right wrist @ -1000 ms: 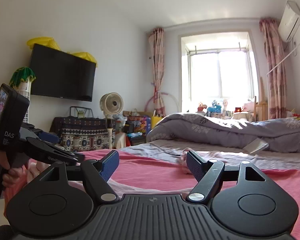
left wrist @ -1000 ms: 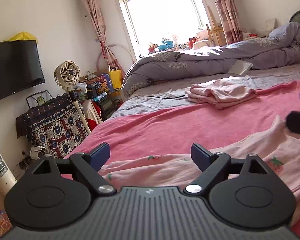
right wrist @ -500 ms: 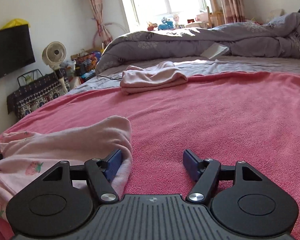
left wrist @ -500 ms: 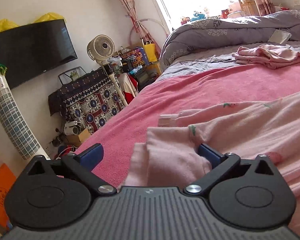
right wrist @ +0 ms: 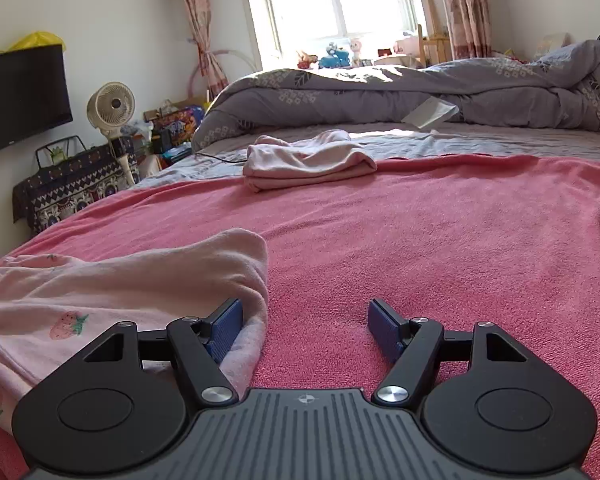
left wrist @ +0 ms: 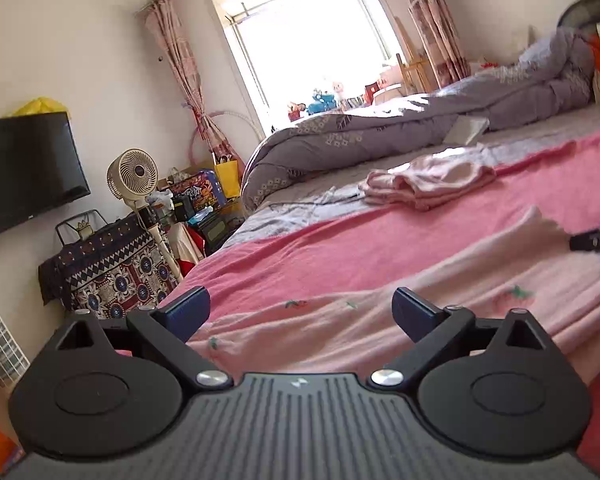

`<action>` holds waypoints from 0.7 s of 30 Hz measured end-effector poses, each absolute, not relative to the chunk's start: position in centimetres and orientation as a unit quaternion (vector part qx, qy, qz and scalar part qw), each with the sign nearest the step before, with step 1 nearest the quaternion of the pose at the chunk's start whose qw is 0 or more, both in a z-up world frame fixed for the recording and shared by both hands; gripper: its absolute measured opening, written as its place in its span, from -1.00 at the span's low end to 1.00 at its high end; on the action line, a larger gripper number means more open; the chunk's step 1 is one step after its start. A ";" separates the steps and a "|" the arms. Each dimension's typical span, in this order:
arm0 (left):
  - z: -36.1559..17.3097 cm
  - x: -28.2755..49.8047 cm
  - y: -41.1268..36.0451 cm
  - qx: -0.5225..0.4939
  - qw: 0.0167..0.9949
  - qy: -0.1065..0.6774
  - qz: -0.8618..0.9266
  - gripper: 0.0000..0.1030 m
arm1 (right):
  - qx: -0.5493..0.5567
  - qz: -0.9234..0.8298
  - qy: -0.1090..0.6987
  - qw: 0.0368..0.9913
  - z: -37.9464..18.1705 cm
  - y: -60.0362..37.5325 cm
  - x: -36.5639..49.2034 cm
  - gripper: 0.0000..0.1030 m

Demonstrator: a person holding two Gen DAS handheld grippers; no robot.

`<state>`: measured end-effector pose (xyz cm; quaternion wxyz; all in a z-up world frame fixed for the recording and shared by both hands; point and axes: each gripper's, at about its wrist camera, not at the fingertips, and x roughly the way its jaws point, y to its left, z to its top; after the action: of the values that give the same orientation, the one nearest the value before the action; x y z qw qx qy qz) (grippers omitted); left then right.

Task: Fold clothes

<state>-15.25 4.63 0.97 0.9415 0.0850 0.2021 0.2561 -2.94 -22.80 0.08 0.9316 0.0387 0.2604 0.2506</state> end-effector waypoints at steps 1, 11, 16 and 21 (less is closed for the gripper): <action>0.6 -15.1 4.2 0.083 0.943 0.203 0.251 0.93 | 0.040 0.251 0.259 0.932 0.1 -22.9 -3.0 0.39; -1.1 -15.1 2.9 0.073 0.948 0.199 0.235 1.00 | -0.004 0.291 0.144 0.946 3.4 -19.5 -8.0 0.62; -1.3 -15.5 2.9 0.064 0.950 0.190 0.240 0.99 | -0.145 0.335 0.167 0.916 3.8 -11.3 -8.1 0.63; -1.5 -16.0 3.0 0.056 0.954 0.181 0.233 0.96 | -0.247 0.299 0.207 0.898 2.2 -4.5 -4.3 0.95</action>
<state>-15.97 2.99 -1.47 0.9539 0.0560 0.1812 0.2326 -4.27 -4.51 2.24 0.8980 -0.2469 0.2074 0.2993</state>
